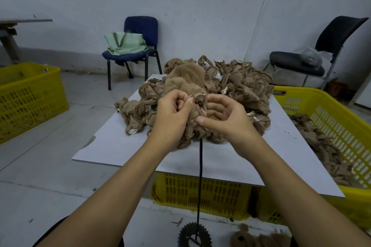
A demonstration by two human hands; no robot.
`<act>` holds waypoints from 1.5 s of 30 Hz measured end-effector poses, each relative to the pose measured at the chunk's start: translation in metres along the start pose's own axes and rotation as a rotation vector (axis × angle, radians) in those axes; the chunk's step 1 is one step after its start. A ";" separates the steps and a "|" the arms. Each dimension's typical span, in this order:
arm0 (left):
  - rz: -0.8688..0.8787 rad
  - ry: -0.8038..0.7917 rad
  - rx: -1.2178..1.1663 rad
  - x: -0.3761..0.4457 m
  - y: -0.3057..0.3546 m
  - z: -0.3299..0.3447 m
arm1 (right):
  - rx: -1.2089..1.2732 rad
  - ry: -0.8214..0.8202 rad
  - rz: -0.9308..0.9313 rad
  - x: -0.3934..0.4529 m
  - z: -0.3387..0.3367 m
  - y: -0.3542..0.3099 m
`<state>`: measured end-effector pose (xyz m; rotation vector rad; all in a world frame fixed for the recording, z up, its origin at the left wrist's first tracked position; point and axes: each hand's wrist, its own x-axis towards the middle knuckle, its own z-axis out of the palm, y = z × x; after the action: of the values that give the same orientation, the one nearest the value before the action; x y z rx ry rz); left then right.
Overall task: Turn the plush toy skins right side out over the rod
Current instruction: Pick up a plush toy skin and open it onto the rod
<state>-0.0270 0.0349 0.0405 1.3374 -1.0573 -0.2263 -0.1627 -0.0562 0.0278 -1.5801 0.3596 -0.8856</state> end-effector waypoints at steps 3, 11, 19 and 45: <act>-0.043 -0.044 -0.061 -0.002 0.000 0.003 | -0.066 0.022 -0.064 -0.001 0.001 -0.002; -0.183 -0.072 -0.215 -0.010 -0.002 0.013 | -0.200 0.132 -0.103 -0.005 0.009 -0.009; -0.323 -0.229 -0.469 -0.018 -0.001 0.024 | -0.594 0.386 -0.291 -0.004 0.005 -0.004; -0.194 -0.130 -0.319 -0.020 -0.006 0.029 | -0.450 0.366 -0.312 -0.008 0.010 -0.001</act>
<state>-0.0559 0.0272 0.0221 1.1448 -0.9519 -0.6083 -0.1606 -0.0436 0.0264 -1.9169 0.6143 -1.4170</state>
